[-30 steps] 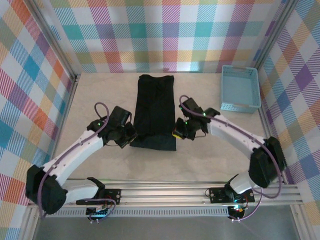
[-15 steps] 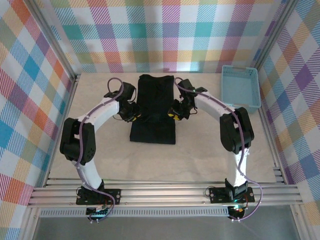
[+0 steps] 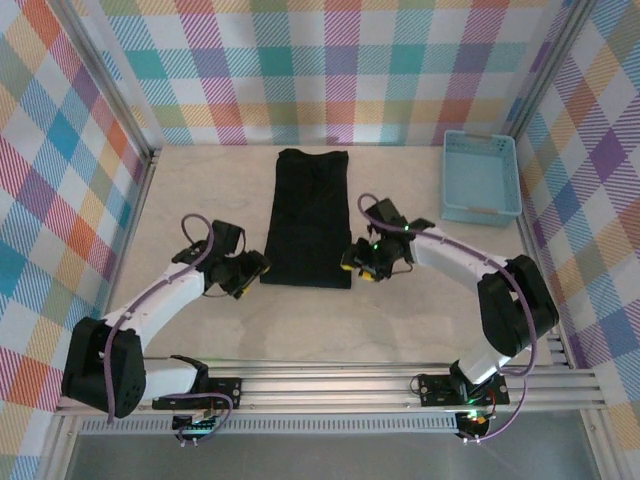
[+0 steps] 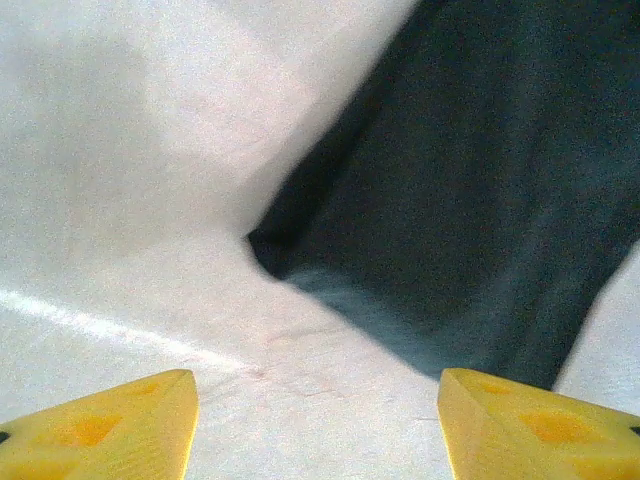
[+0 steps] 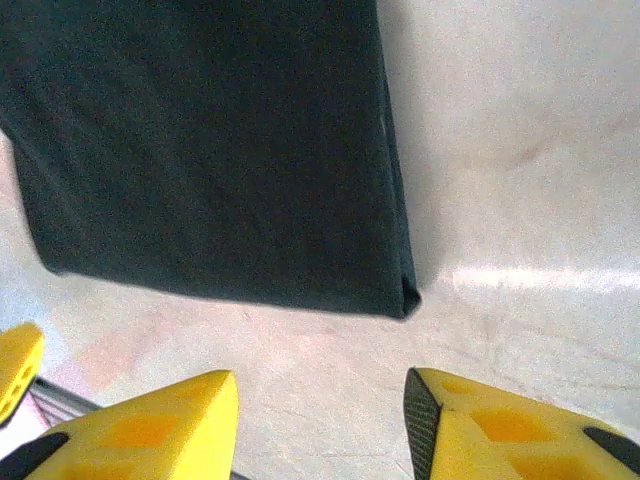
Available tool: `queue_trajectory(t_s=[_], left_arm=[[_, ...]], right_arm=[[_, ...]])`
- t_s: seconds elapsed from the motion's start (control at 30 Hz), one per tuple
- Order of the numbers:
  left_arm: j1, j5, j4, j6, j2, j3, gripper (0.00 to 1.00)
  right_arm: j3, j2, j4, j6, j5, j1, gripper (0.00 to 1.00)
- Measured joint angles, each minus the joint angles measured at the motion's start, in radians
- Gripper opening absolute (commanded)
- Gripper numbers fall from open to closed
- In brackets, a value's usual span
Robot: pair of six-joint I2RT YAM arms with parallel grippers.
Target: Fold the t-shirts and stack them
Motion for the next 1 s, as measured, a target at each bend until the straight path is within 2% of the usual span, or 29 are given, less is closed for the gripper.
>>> queue_trajectory(t_s=[0.1,0.23,0.37,0.47,0.63,0.7,0.77,1.0], left_arm=[[-0.002,0.029,0.049,-0.037,0.068,-0.028,0.66],[-0.005,0.051,0.145,-0.060,0.171,-0.027,0.61],[-0.006,0.051,0.156,-0.070,0.209,-0.020,0.50],[-0.005,0.047,0.136,-0.076,0.226,-0.012,0.38],[0.002,0.038,0.084,-0.073,0.253,0.016,0.09],[0.000,0.048,0.140,-0.064,0.276,0.029,0.00],[-0.001,0.049,0.206,-0.053,0.307,0.053,0.00],[-0.001,0.047,0.257,-0.038,0.260,0.054,0.00]], right_arm=[[-0.085,0.019,0.067,0.060,-0.036,0.009,0.48],[-0.114,0.066,0.158,0.127,-0.067,0.008,0.48],[-0.112,0.111,0.232,0.159,-0.087,0.008,0.47],[-0.095,0.147,0.240,0.172,-0.099,0.006,0.43],[-0.051,0.199,0.240,0.184,-0.116,-0.004,0.23],[-0.043,0.205,0.239,0.181,-0.116,-0.008,0.14],[-0.021,0.215,0.238,0.172,-0.100,-0.008,0.01],[0.024,0.161,0.221,0.151,-0.039,-0.008,0.00]])
